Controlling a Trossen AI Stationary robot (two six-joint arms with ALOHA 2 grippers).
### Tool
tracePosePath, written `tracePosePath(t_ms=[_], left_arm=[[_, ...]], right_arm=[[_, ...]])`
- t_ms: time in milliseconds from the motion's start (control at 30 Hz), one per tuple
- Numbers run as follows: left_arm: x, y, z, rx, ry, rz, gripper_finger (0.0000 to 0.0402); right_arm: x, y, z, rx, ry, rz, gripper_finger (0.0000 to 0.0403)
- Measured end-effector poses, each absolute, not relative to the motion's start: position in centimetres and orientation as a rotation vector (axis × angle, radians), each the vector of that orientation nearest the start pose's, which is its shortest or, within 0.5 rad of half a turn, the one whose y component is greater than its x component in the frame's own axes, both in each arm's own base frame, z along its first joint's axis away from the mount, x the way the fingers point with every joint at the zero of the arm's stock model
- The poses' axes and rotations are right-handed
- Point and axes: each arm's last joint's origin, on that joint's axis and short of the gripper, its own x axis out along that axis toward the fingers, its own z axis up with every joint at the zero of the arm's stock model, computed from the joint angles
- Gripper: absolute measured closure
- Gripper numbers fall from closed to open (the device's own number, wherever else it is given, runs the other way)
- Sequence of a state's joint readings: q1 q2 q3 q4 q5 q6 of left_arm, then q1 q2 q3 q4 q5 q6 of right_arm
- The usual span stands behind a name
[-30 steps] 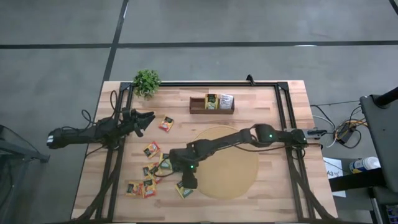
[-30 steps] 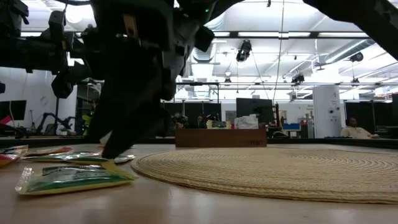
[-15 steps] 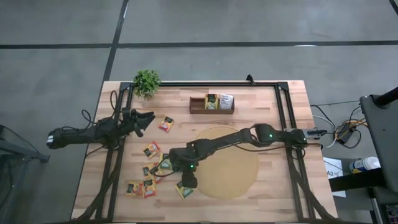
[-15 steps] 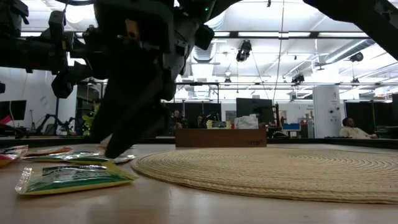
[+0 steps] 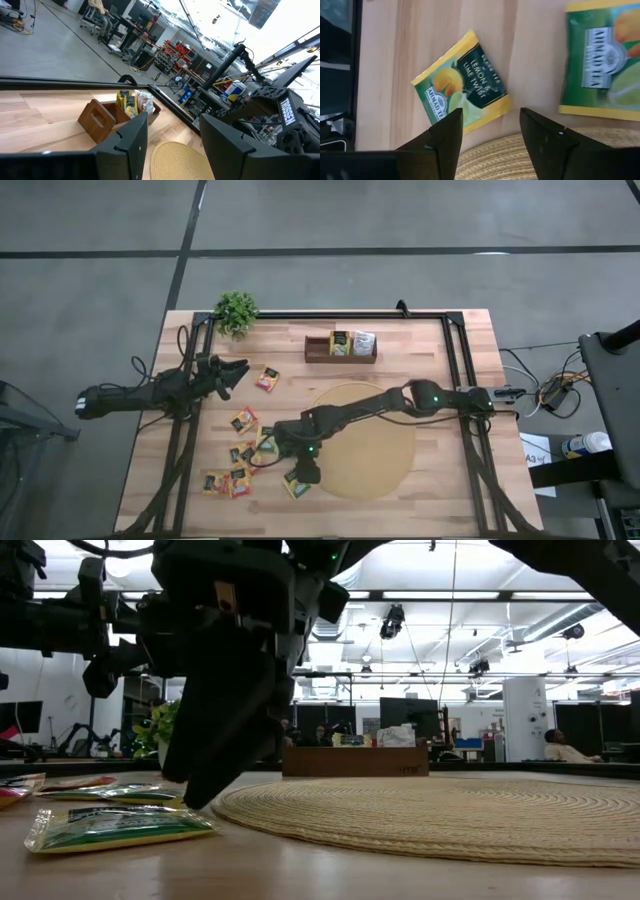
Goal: Pick & Place Tea
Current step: Put the yellow tea bag into the middle section of the wooden organizer
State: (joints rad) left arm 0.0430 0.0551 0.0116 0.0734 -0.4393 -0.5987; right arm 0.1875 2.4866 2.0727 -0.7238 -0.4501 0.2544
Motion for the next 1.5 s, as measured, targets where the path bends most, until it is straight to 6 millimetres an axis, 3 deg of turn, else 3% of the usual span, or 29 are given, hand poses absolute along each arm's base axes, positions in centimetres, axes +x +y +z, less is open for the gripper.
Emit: tracePosePath(t_ms=[300,733,900,1100,1233,1367,1500], left_arm=[[9.7,1.7,17.0,-0.593,-0.173,0.459,0.0228],[9.7,1.6,17.0,-0.593,-0.173,0.459,0.0228],[9.7,1.6,17.0,-0.593,-0.173,0.459,0.0228],[9.7,1.7,17.0,-0.593,-0.174,0.459,0.0228],[9.7,1.7,17.0,-0.593,-0.174,0.459,0.0228],[9.7,1.7,17.0,-0.593,-0.174,0.459,0.0228],[9.7,1.7,17.0,-0.593,-0.174,0.459,0.0228]], right_arm=[[50.4,11.3,13.2,0.383,1.226,0.395,0.0213],[50.8,11.3,13.2,0.389,1.184,0.374,0.0267],[50.6,11.2,12.8,0.393,1.202,0.366,0.0304],[50.5,10.9,12.5,0.398,1.211,0.354,0.0385],[50.6,10.7,12.5,0.410,1.215,0.343,0.0393],[50.6,10.6,13.0,0.422,1.215,0.343,0.0395],[50.7,10.6,15.1,0.409,1.161,0.340,0.0395]])
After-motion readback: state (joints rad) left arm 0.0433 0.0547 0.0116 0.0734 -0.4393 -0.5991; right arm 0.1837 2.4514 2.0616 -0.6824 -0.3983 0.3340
